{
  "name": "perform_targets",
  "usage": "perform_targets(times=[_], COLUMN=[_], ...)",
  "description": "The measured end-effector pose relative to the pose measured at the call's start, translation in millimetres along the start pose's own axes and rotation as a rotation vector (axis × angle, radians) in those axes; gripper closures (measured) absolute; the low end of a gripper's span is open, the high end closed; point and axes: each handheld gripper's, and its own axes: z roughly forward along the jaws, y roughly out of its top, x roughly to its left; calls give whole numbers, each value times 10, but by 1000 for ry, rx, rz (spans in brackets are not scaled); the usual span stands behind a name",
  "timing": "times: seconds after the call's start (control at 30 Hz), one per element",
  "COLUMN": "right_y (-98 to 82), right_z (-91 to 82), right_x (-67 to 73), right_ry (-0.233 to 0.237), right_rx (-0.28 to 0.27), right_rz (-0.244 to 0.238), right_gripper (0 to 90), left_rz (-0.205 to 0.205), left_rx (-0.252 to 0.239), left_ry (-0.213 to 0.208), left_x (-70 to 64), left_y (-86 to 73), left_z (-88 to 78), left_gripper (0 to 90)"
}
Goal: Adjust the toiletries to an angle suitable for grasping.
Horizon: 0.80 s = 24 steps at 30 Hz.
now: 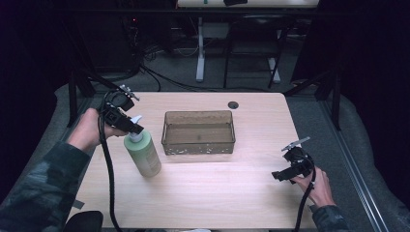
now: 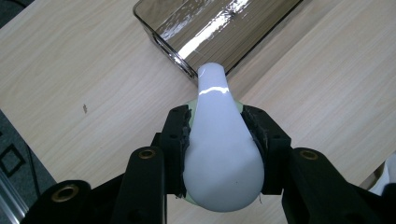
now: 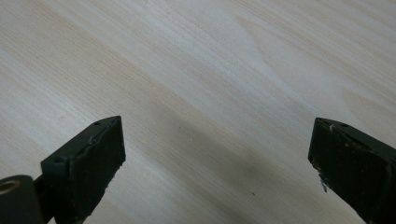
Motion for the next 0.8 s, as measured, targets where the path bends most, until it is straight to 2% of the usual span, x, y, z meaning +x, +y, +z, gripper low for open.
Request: perform_targets(times=[0.1, 0.3, 0.6, 0.8], right_y=[-1, -1, -2, -2], right_z=[12, 17, 10, -1], right_x=[-6, -4, -8, -3], right_ry=[-7, -3, -10, -10], right_rx=[6, 6, 6, 1], right_rz=[-14, -12, -20, -20], right_gripper=[37, 38, 37, 36], left_rz=[10, 29, 47, 67], left_rx=[15, 49, 57, 62], left_ry=[-2, 3, 19, 15], left_x=[8, 22, 34, 14], left_y=[7, 30, 81, 112], left_z=[-6, -19, -147, -208], left_gripper=[626, 626, 627, 627])
